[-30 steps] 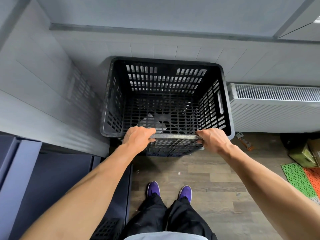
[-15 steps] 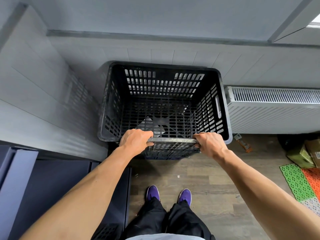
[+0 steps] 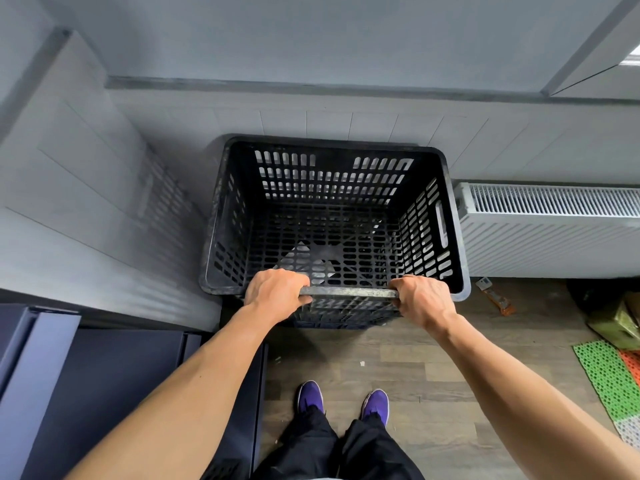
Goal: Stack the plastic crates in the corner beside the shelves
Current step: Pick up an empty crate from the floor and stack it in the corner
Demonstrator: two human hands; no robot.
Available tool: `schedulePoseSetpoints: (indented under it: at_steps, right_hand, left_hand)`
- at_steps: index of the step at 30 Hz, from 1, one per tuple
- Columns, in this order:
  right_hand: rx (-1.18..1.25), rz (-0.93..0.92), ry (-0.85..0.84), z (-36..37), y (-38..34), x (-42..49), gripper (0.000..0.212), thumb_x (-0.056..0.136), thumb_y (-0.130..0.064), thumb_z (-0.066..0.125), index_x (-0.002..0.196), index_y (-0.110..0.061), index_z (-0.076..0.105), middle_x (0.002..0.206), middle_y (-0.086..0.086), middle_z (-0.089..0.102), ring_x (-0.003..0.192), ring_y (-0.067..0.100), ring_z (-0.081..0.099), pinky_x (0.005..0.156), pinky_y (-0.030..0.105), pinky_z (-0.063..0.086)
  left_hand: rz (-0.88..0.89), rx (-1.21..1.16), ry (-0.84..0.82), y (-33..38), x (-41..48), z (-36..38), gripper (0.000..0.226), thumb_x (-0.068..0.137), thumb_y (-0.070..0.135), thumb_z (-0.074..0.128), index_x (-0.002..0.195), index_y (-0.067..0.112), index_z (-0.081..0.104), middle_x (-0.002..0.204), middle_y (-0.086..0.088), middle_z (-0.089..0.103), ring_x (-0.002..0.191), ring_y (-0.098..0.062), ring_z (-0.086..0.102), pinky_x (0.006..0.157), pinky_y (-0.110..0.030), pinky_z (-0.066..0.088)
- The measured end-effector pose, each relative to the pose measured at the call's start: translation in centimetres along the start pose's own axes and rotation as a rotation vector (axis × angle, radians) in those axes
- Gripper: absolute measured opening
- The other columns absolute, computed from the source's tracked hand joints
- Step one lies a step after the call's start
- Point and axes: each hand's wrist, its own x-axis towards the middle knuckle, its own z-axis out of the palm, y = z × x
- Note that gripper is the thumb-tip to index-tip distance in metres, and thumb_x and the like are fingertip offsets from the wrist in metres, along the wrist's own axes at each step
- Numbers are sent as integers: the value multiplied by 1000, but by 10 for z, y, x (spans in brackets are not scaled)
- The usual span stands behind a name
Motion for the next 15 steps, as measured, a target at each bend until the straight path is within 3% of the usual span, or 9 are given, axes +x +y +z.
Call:
schedulePoseSetpoints:
  at_steps: [3, 7, 10, 15]
  right_hand:
    - [0, 14, -8, -1, -2, -1, 15, 94, -19, 56, 99, -29, 67, 73, -8, 55, 65, 18, 54, 60, 30, 44]
    - [12, 39, -52, -1, -3, -3, 16, 93, -18, 58, 103, -25, 69, 81, -3, 69, 73, 21, 66, 65, 34, 54]
    - [19, 12, -73, -3, -3, -7, 26, 91, -21, 61, 116, -26, 62, 96, 0, 71, 87, 23, 67, 73, 36, 54]
    - [35, -45, -70, -9, -5, -20, 37, 92, -26, 59, 128, -21, 54, 113, 7, 67, 104, 30, 63, 86, 41, 52]
  left_hand:
    - [-17, -9, -34, 2, 0, 0, 25, 94, 52, 54, 108, 34, 65, 93, 6, 72, 88, -20, 68, 75, -34, 55]
    - [-67, 0, -95, 8, -4, -2, 26, 96, 47, 54, 117, 33, 63, 101, 4, 71, 94, -22, 68, 79, -41, 57]
    - [-95, 18, -28, 13, -12, 2, 42, 94, 46, 57, 133, 31, 54, 117, 3, 67, 110, -22, 63, 94, -38, 45]
    - [-130, -128, 40, 26, -31, -1, 57, 91, 44, 62, 143, 30, 43, 129, 0, 60, 121, -25, 54, 106, -42, 33]
